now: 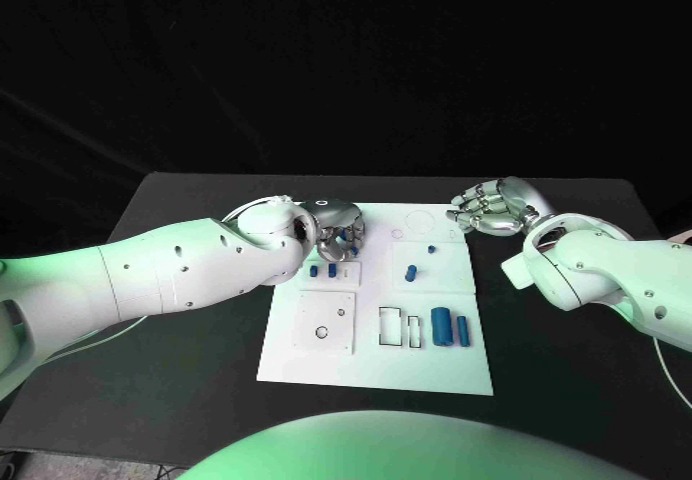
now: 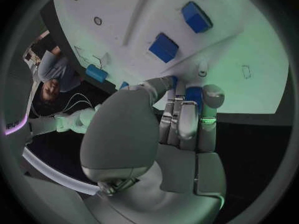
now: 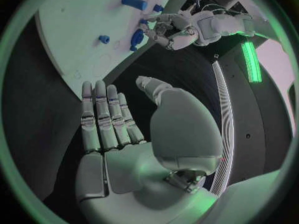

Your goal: Assemble the parts on the task board

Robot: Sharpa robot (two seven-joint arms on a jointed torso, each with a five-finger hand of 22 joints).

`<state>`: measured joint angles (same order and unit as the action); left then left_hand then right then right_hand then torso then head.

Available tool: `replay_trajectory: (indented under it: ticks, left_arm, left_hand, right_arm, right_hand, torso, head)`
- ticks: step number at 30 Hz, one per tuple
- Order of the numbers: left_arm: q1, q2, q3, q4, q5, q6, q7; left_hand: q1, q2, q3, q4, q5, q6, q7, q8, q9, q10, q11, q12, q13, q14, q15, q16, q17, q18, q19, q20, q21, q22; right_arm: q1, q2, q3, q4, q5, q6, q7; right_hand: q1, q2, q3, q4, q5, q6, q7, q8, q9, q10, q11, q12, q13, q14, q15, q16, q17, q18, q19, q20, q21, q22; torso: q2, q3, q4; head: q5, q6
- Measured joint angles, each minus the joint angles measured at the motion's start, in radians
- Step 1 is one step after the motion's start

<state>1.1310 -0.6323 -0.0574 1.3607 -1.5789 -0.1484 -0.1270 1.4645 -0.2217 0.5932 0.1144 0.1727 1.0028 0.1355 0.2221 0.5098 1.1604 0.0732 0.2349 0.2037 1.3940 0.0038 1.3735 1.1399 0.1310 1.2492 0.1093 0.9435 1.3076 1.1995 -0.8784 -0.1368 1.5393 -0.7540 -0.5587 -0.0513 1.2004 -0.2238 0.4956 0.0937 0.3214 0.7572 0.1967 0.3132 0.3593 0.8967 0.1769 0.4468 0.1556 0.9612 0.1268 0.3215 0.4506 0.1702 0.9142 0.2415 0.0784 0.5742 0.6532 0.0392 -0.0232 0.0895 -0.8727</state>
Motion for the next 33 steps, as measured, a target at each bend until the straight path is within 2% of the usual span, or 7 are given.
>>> replay_trajectory:
  ticks: [7,13,21,33]
  left_arm:
    - [0.001,-0.036,0.017,0.04,0.035,-0.042,0.011]
    - [0.006,-0.065,0.025,0.067,0.058,-0.061,0.022]
    - [0.007,-0.102,0.026,0.081,0.083,-0.059,0.028]
    - [0.004,-0.135,0.026,0.069,0.109,-0.037,0.028]
  left_hand:
    - [-0.009,-0.002,-0.003,-0.003,0.002,0.0,0.0,0.0,0.0,0.0,0.0,-0.011,-0.002,0.0,0.0,0.004,0.0,0.0,0.0,0.0,0.006,0.0]
    - [-0.017,-0.005,0.001,-0.007,0.008,0.0,0.0,-0.004,-0.002,0.0,0.0,-0.021,-0.005,0.0,0.0,0.004,-0.002,0.0,0.0,0.0,0.006,0.0]
    - [-0.021,-0.009,0.003,-0.009,0.012,0.0,0.0,-0.004,-0.002,0.003,0.004,-0.026,-0.006,0.003,0.004,0.004,-0.001,0.0,0.0,0.0,0.005,0.0]
    - [-0.028,-0.015,0.007,-0.018,0.017,0.0,0.0,-0.01,-0.004,0.003,0.004,-0.041,-0.01,0.003,0.004,0.004,-0.008,0.0,0.0,0.0,0.005,0.0]
  right_arm:
    - [0.0,-0.003,0.0,0.0,0.0,-0.001,0.0]
    - [0.0,-0.006,0.0,-0.001,0.0,-0.001,0.0]
    - [0.0,-0.008,0.0,-0.001,0.0,-0.001,-0.001]
    - [0.0,-0.009,0.0,0.0,0.0,-0.002,-0.001]
  right_hand:
    - [0.0,0.0,0.0,0.0,0.0,0.0,0.0,0.0,0.0,0.0,0.0,0.0,0.0,0.0,0.0,0.0,0.0,0.0,0.0,0.0,0.0,0.0]
    - [0.0,0.0,0.0,0.0,0.0,0.0,0.0,0.0,-0.002,0.0,0.0,0.0,-0.003,0.0,0.0,-0.006,-0.001,0.0,0.0,0.0,0.0,-0.003]
    - [0.0,0.0,0.0,0.0,0.0,0.0,0.0,0.0,-0.002,0.0,0.0,0.0,-0.003,0.0,0.0,-0.006,-0.001,0.0,0.0,0.0,0.0,-0.003]
    - [0.0,0.0,0.0,0.0,0.0,0.0,0.0,0.0,-0.001,0.0,0.0,0.0,-0.004,0.0,0.0,-0.006,-0.001,0.0,0.0,0.0,0.0,-0.005]
  torso:
    - [0.0,0.0,0.0009]
    - [-0.002,0.0,0.0035]
    - [-0.003,0.0,0.0048]
    - [-0.003,-0.0012,0.0055]
  head:
    - [-0.001,0.0]
    - [0.001,0.0]
    - [0.001,0.0]
    - [0.004,0.0]
